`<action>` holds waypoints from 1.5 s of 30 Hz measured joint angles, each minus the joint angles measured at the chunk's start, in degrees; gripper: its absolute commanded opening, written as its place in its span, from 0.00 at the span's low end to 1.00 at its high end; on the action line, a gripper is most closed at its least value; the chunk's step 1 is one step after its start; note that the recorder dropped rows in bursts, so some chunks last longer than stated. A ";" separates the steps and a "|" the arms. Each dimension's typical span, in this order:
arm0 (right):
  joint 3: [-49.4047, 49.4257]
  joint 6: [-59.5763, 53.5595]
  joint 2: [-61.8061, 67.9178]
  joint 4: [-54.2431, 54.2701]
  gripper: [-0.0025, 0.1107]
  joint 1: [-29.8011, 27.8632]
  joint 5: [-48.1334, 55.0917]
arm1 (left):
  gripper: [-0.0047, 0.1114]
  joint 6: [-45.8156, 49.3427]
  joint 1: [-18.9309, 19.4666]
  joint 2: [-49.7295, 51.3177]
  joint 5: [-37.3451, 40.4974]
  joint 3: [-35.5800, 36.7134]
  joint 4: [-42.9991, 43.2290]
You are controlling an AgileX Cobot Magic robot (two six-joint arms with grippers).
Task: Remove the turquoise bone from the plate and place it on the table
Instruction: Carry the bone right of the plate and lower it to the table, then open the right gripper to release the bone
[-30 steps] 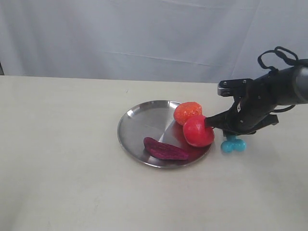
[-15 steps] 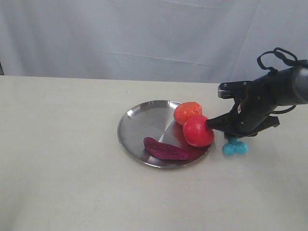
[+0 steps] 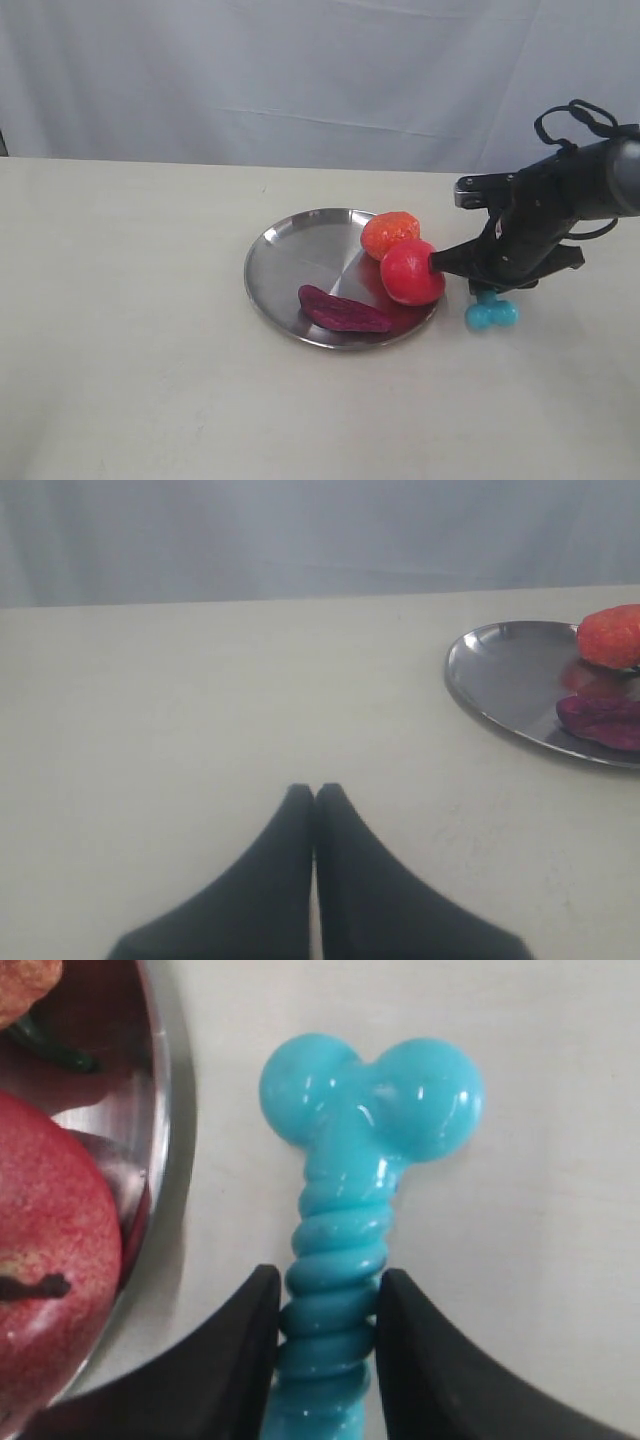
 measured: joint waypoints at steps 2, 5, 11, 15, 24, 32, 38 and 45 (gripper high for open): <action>0.00 0.00 0.07 0.10 0.03 0.00 0.28 | 0.04 0.00 0.00 0.00 0.00 0.00 0.00; 0.00 0.00 0.07 0.10 0.03 0.00 0.71 | 0.04 0.00 0.00 0.00 0.00 0.00 0.00; 0.00 0.00 0.07 0.95 0.03 0.00 1.63 | 0.04 0.00 0.00 0.00 0.00 0.00 0.00; 0.00 0.00 0.07 1.33 0.08 0.00 2.26 | 0.04 0.00 0.00 0.00 0.00 0.00 0.00; 0.00 0.00 0.07 1.42 0.44 0.00 3.01 | 0.04 0.00 0.00 0.00 0.00 0.00 0.00; 0.00 0.00 0.07 1.42 0.58 0.00 3.16 | 0.04 0.00 0.00 0.00 0.00 0.00 0.00; -0.26 0.53 0.07 1.42 0.58 0.00 3.76 | 0.04 0.00 0.00 0.00 0.00 0.00 0.00; -2.45 0.96 -5.23 1.42 0.58 0.00 9.83 | 0.04 0.00 0.00 0.00 0.00 0.00 0.00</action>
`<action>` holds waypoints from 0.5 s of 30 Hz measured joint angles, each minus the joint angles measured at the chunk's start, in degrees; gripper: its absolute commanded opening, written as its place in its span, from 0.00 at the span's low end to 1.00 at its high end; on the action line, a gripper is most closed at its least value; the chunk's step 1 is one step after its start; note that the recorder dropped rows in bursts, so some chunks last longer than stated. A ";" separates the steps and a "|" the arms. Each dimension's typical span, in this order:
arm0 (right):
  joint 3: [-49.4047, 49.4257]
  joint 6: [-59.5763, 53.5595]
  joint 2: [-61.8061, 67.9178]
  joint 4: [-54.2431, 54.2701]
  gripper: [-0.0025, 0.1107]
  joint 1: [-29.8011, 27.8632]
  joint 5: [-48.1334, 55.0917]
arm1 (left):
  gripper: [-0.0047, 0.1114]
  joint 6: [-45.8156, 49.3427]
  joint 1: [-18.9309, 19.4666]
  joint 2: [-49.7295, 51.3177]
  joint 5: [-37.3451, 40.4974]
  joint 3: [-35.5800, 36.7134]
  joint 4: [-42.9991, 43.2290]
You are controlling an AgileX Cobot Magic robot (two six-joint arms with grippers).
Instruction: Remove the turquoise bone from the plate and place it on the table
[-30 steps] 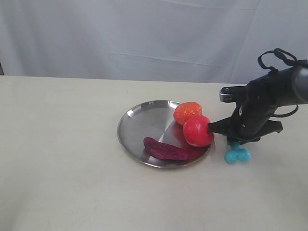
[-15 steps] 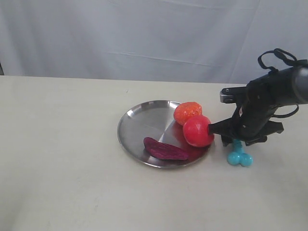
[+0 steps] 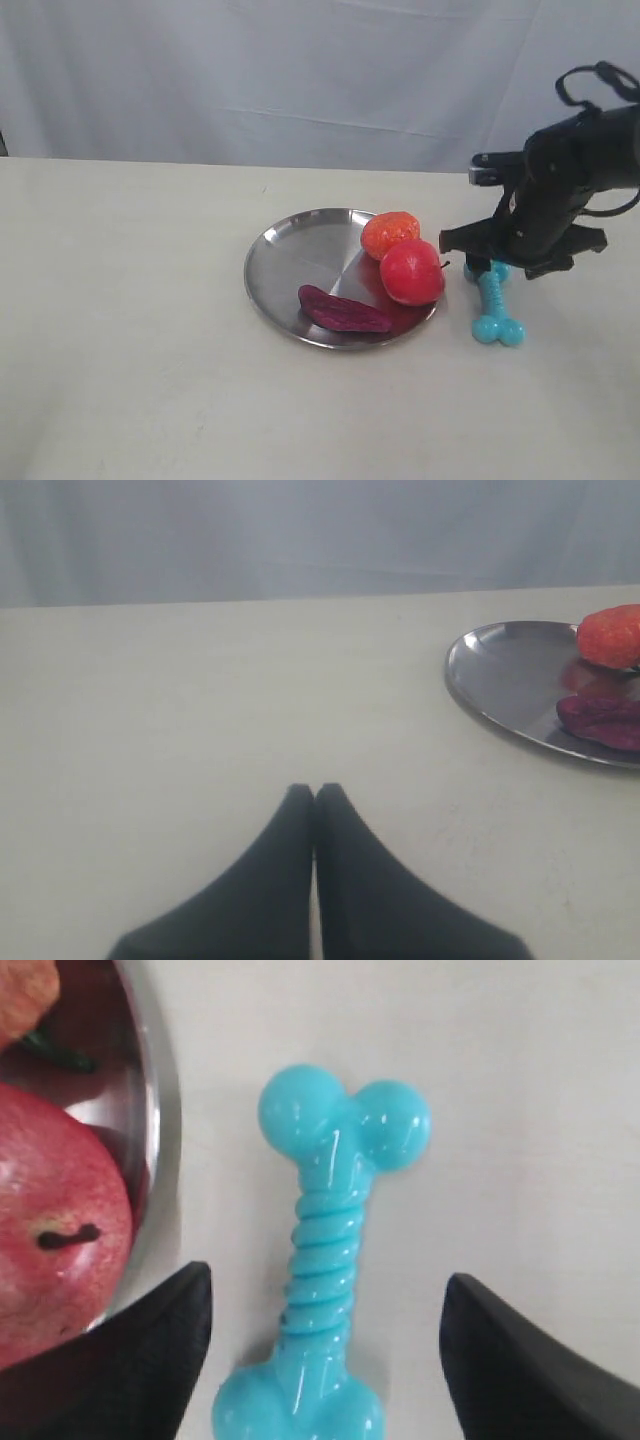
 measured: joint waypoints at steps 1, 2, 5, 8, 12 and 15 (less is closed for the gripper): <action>-0.39 0.00 -1.49 0.00 0.58 0.00 0.93 | 0.04 0.00 0.00 0.00 0.00 0.00 0.00; -0.51 0.00 -3.10 0.00 0.58 0.00 1.67 | 0.04 0.00 0.00 0.00 0.00 0.00 0.00; -0.75 0.00 -8.37 0.00 0.58 0.00 4.53 | 0.04 0.00 0.00 0.00 0.00 0.00 0.00; -0.75 0.00 -13.41 0.00 0.58 0.00 8.31 | 0.04 0.00 0.00 0.00 0.00 0.00 0.00; -0.75 0.00 -20.34 0.57 0.58 0.54 13.51 | 0.04 0.00 0.00 0.00 0.00 0.00 0.00; -0.75 0.10 -25.64 1.93 0.55 1.49 17.76 | 0.04 0.00 0.00 0.00 0.00 0.00 0.00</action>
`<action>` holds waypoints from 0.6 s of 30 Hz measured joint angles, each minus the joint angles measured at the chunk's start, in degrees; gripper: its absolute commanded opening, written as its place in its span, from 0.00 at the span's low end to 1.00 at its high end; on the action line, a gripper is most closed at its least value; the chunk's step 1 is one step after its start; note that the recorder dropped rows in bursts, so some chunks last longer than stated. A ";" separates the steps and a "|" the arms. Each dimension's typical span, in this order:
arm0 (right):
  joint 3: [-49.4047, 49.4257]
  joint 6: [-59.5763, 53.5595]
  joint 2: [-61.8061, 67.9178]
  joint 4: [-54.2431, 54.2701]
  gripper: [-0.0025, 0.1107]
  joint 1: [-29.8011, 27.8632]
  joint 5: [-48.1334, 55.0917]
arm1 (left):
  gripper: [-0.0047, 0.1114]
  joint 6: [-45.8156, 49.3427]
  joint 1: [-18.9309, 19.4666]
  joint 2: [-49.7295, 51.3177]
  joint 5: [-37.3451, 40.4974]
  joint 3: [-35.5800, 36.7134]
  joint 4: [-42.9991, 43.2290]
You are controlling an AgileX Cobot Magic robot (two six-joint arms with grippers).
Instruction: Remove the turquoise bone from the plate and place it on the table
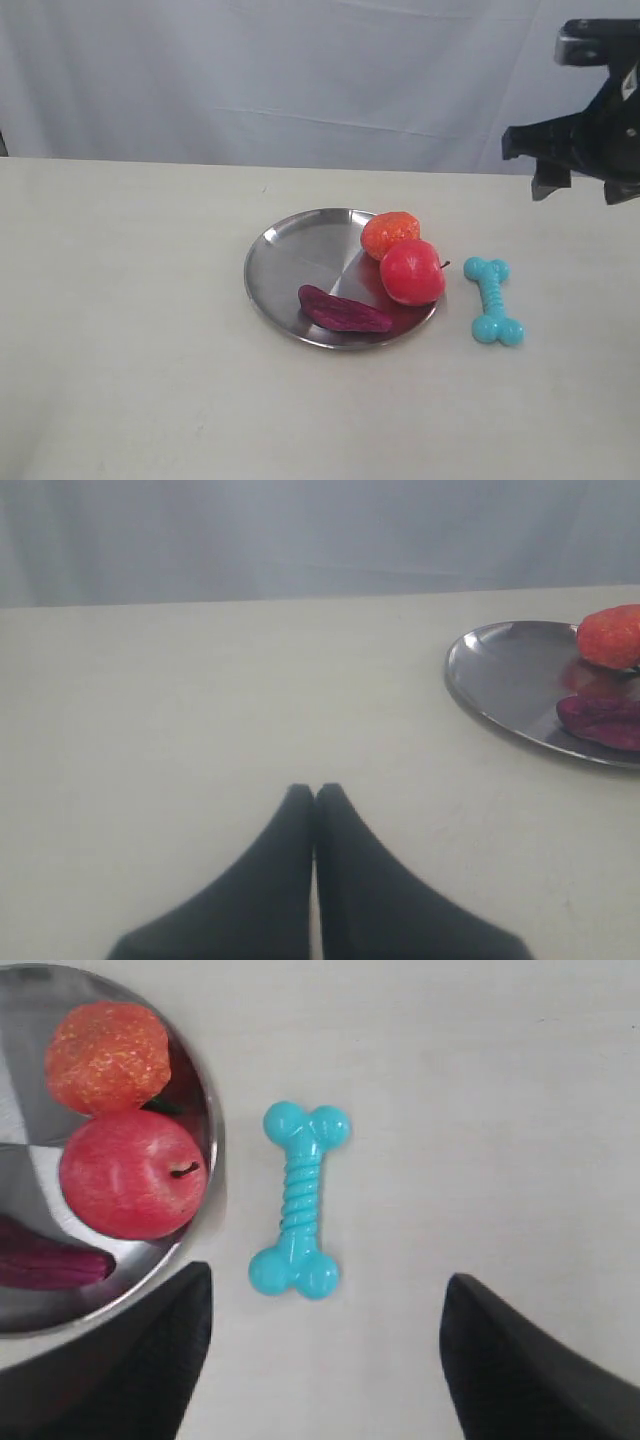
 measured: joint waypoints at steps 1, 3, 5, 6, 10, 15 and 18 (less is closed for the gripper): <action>0.00 0.11 -3.93 0.95 0.53 1.25 2.81 | 0.04 0.00 0.00 0.00 0.00 0.00 0.00; 0.10 0.93 -7.45 1.71 0.45 2.62 5.05 | 0.04 0.00 0.00 0.00 0.00 0.00 0.00; 1.03 1.64 -11.11 2.42 0.31 4.45 6.20 | 0.04 0.00 0.00 0.00 0.00 0.00 0.00; 2.82 1.90 -15.35 3.63 0.27 6.52 6.68 | 0.04 0.00 0.00 0.00 0.00 0.00 0.00; 8.28 2.37 -23.83 6.87 0.12 11.55 6.96 | 0.04 0.00 0.00 0.00 0.00 0.00 0.00; 20.25 7.44 -36.31 7.87 0.02 18.27 -1.45 | 0.04 0.00 0.00 0.00 0.00 0.00 0.00; 24.92 9.05 -40.72 7.28 0.02 18.87 -5.09 | 0.04 0.00 0.00 0.00 0.00 0.00 0.00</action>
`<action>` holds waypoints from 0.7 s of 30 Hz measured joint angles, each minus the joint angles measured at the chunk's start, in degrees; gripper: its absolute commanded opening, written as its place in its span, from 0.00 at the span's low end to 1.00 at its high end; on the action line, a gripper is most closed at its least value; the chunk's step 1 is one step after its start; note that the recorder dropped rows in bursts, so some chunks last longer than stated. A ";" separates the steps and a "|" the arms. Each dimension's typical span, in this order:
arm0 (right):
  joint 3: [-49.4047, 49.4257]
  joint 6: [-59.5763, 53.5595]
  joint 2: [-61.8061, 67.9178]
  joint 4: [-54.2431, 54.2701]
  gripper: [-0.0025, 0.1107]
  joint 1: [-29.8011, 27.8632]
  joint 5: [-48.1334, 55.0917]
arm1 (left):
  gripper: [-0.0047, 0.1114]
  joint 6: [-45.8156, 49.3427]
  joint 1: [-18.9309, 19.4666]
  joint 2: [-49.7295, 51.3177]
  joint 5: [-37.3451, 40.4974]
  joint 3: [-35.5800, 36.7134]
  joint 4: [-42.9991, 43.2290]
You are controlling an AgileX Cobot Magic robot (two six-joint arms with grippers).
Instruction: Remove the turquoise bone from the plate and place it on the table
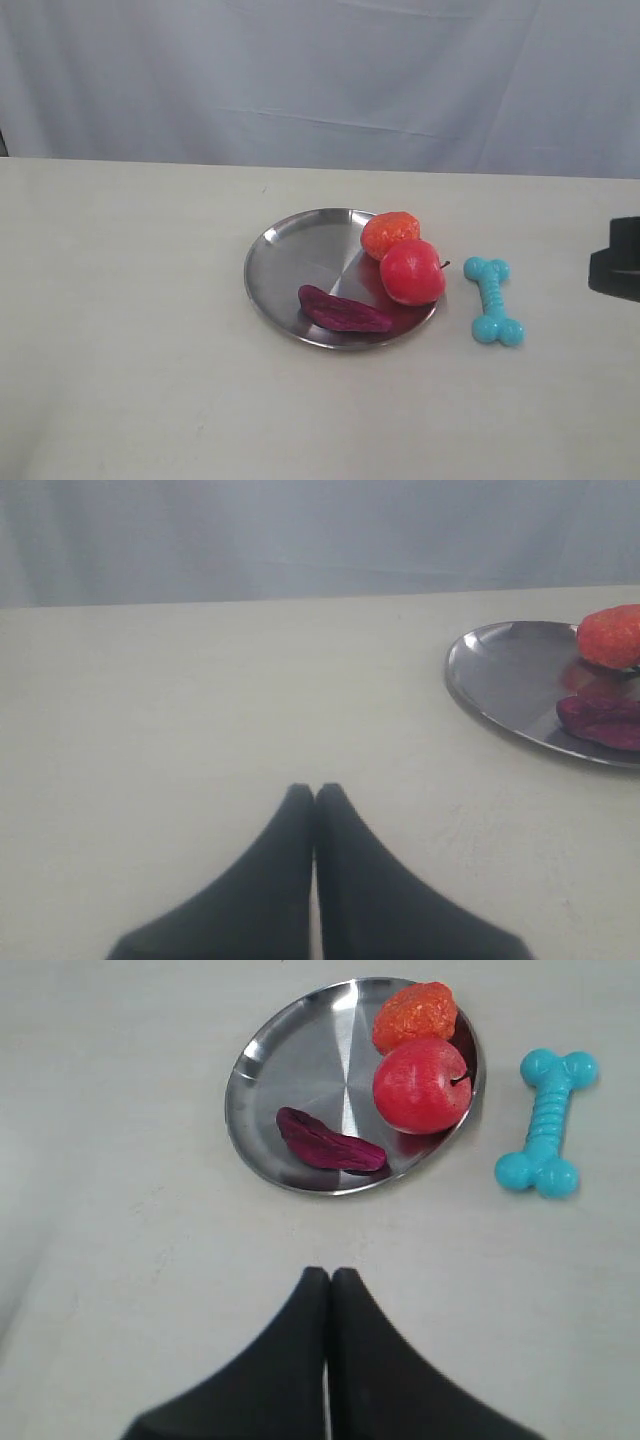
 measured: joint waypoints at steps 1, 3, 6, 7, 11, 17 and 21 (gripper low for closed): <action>0.45 0.11 -0.52 -0.09 0.02 0.14 -0.28 | 0.04 0.00 0.00 0.00 0.00 0.00 0.00; 0.70 0.39 -0.67 -0.24 0.02 0.13 -1.42 | 0.04 0.00 0.00 0.00 0.00 0.00 0.00; 0.70 0.53 -0.67 -1.27 0.02 0.13 -2.57 | 0.04 0.00 0.00 0.00 0.00 0.00 0.00; 0.70 0.53 -0.67 -1.90 0.02 0.13 -2.70 | 0.04 0.00 0.00 0.00 0.00 0.00 0.00; 0.70 0.53 -0.67 -3.27 0.02 0.13 -2.82 | 0.04 0.00 0.00 0.00 0.00 0.00 0.00; 1.20 0.53 -1.55 -3.48 0.02 -0.87 -3.79 | 0.04 0.00 0.00 0.00 0.00 0.00 0.00; 4.93 0.32 -6.20 -1.27 0.02 -7.58 -10.10 | 0.04 0.00 0.00 0.00 0.00 0.00 0.00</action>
